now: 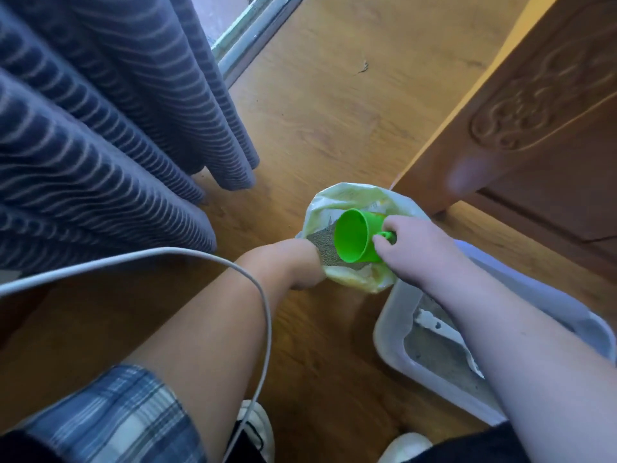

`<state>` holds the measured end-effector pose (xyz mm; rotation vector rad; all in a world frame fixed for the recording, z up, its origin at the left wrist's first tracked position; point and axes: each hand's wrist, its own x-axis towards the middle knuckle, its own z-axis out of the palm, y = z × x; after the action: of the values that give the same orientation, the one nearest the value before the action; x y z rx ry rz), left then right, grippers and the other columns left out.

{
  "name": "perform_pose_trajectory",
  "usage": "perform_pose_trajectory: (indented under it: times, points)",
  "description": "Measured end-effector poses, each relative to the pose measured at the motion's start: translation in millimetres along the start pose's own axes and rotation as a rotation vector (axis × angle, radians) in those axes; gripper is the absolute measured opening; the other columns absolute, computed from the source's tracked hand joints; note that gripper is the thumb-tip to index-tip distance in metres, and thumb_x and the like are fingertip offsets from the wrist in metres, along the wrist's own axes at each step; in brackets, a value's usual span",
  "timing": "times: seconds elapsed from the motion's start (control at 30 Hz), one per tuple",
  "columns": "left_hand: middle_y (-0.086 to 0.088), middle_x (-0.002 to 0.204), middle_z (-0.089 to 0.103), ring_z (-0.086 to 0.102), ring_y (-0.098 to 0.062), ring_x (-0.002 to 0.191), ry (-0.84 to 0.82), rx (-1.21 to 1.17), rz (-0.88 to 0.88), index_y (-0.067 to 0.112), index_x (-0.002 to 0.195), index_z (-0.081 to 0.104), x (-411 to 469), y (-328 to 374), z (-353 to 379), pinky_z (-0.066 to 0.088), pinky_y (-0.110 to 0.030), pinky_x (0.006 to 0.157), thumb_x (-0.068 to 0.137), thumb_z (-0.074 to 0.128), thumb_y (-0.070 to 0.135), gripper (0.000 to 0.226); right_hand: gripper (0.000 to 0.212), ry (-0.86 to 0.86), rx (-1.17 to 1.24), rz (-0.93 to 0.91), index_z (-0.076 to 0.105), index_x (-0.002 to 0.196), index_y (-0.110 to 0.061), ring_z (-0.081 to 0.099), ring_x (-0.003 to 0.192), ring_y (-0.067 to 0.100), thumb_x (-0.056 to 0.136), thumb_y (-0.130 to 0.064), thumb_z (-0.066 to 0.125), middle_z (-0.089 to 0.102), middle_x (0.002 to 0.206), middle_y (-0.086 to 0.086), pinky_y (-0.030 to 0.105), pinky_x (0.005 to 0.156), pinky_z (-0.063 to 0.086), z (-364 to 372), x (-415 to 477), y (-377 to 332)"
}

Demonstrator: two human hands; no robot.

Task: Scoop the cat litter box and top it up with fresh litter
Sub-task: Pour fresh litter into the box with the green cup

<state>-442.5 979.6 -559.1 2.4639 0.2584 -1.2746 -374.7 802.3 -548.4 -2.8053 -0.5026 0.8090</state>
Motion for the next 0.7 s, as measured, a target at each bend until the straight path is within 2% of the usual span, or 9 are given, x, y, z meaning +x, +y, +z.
perform_pose_trajectory:
  times: [0.1, 0.2, 0.27, 0.33, 0.4, 0.5, 0.57, 0.63, 0.7]
  points:
    - [-0.002, 0.09, 0.064, 0.061, -0.026, 0.083, 0.251, -0.118, -0.079, 0.018, 0.107, 0.068, 9.3, -0.2, -12.1, 0.051, -0.034, 0.076, 0.094, 0.048, 0.031, 0.026, 0.026, 0.043, -0.076, 0.004, 0.045, 0.077, -0.021, 0.051, 0.084, 0.028, 0.096, -0.039, 0.047, 0.049, 0.079, -0.001, 0.034, 0.066, 0.037, 7.3, 4.0, -8.8]
    - [0.0, 0.101, 0.064, 0.062, -0.025, 0.087, 0.407, -0.263, -0.096, 0.035, 0.122, 0.059, 12.5, -4.3, -7.0, 0.054, -0.036, 0.077, 0.092, 0.053, 0.035, 0.031, 0.018, -0.052, -0.134, 0.05, 0.046, 0.082, -0.023, 0.057, 0.092, 0.03, 0.093, -0.036, 0.05, 0.05, 0.085, 0.0, 0.033, 0.068, 0.039, 12.0, 3.2, -16.6]
    - [-0.005, 0.115, 0.057, 0.061, -0.028, 0.098, 0.372, -0.246, -0.093, 0.042, 0.142, 0.042, 13.0, -5.9, 3.8, 0.054, -0.04, 0.085, 0.089, 0.055, 0.032, 0.055, 0.011, -0.125, -0.149, 0.102, 0.047, 0.084, -0.023, 0.056, 0.089, 0.029, 0.09, -0.031, 0.052, 0.053, 0.087, 0.0, 0.033, 0.067, 0.04, 16.0, 2.9, -14.9]
    - [-0.006, 0.11, 0.047, 0.056, -0.029, 0.093, 0.29, -0.233, -0.115, 0.046, 0.15, 0.022, 13.9, -8.0, 10.4, 0.053, -0.042, 0.085, 0.088, 0.054, 0.025, 0.073, 0.011, -0.181, -0.145, 0.14, 0.046, 0.079, -0.022, 0.054, 0.085, 0.028, 0.087, -0.026, 0.053, 0.055, 0.086, -0.001, 0.032, 0.066, 0.04, 16.7, 5.5, -10.1]
    - [-0.004, 0.108, 0.04, 0.053, -0.028, 0.088, 0.245, -0.232, -0.132, 0.048, 0.151, 0.012, 14.9, -9.9, 12.2, 0.053, -0.042, 0.082, 0.087, 0.052, 0.018, 0.082, 0.016, -0.212, -0.126, 0.169, 0.043, 0.075, -0.022, 0.054, 0.085, 0.028, 0.086, -0.026, 0.054, 0.055, 0.086, -0.001, 0.032, 0.068, 0.042, 12.9, 9.7, -5.8]
    - [-0.006, 0.116, 0.051, 0.056, -0.027, 0.088, 0.23, -0.24, -0.094, 0.044, 0.153, 0.007, 11.4, -8.2, 12.6, 0.053, -0.038, 0.08, 0.085, 0.054, 0.014, 0.089, 0.015, -0.171, -0.109, 0.186, 0.045, 0.076, -0.02, 0.056, 0.088, 0.029, 0.087, -0.025, 0.054, 0.057, 0.089, 0.002, 0.032, 0.069, 0.042, 11.1, 8.5, -5.0]
    - [-0.004, 0.108, 0.061, 0.057, -0.025, 0.084, 0.227, -0.242, -0.067, 0.039, 0.155, 0.005, 7.9, -4.2, 13.8, 0.05, -0.034, 0.075, 0.084, 0.057, 0.013, 0.092, 0.002, -0.097, -0.139, 0.177, 0.053, 0.09, -0.021, 0.062, 0.097, 0.031, 0.091, -0.023, 0.052, 0.063, 0.098, 0.005, 0.032, 0.069, 0.041, 15.5, 2.3, -8.9]
    - [-0.001, 0.096, 0.061, 0.056, -0.023, 0.079, 0.23, -0.243, -0.05, 0.036, 0.155, 0.005, 4.9, -1.0, 14.9, 0.047, -0.032, 0.071, 0.083, 0.06, 0.014, 0.094, 0.014, -0.077, -0.21, 0.143, 0.058, 0.108, -0.018, 0.065, 0.104, 0.031, 0.096, -0.022, 0.052, 0.067, 0.109, 0.006, 0.032, 0.068, 0.042, 25.7, -0.1, -17.5]
    - [-0.001, 0.094, 0.062, 0.057, -0.023, 0.078, 0.235, -0.242, -0.037, 0.035, 0.154, 0.006, 3.6, 1.8, 16.6, 0.048, -0.033, 0.07, 0.083, 0.062, 0.017, 0.092, 0.018, -0.065, -0.251, 0.125, 0.059, 0.114, -0.017, 0.066, 0.104, 0.029, 0.097, -0.023, 0.054, 0.067, 0.112, 0.004, 0.033, 0.067, 0.043, 37.1, 7.2, -25.9]
